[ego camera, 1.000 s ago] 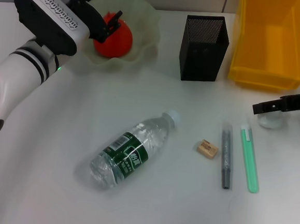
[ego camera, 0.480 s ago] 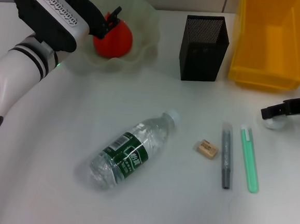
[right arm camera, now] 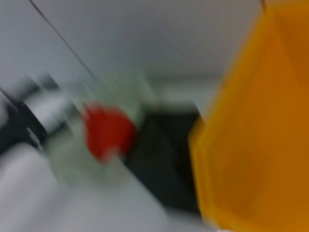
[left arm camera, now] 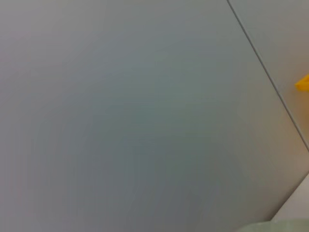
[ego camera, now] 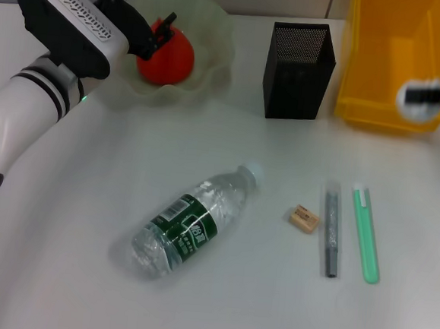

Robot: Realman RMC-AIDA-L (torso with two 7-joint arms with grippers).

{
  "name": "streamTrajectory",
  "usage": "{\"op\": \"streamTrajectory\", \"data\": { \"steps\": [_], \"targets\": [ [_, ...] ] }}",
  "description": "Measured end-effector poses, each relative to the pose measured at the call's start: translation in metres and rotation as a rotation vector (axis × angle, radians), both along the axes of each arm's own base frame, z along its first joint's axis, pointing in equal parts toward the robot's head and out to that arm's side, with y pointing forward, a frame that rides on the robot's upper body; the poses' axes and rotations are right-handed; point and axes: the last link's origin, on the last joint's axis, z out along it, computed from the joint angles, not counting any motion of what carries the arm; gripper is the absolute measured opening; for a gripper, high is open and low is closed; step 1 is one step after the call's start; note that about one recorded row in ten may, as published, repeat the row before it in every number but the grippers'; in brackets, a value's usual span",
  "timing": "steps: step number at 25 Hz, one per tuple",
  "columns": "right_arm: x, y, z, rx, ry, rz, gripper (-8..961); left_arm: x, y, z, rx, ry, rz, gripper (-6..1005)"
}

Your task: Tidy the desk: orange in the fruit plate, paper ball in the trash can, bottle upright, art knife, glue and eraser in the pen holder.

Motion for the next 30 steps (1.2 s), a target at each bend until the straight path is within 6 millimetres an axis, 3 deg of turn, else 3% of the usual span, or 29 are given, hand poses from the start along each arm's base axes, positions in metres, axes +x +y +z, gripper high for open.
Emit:
{"op": "streamTrajectory", "data": {
  "steps": [4,10,19,30],
  "targets": [
    [0.008,0.002,0.020,0.262,0.126,0.164,449,-0.001,-0.001,-0.001,-0.002,-0.003,0.003,673],
    [0.021,0.015,0.011,0.495,0.090,0.287,446,-0.002,-0.002,-0.001,0.006,-0.028,0.019,674],
    [0.024,0.056,-0.019,0.554,-0.122,0.286,444,-0.003,-0.010,-0.005,0.000,-0.064,0.014,673],
    [0.017,0.062,-0.025,0.560,-0.132,0.302,487,-0.004,-0.026,-0.003,-0.062,-0.274,0.008,671]
  ]
}}
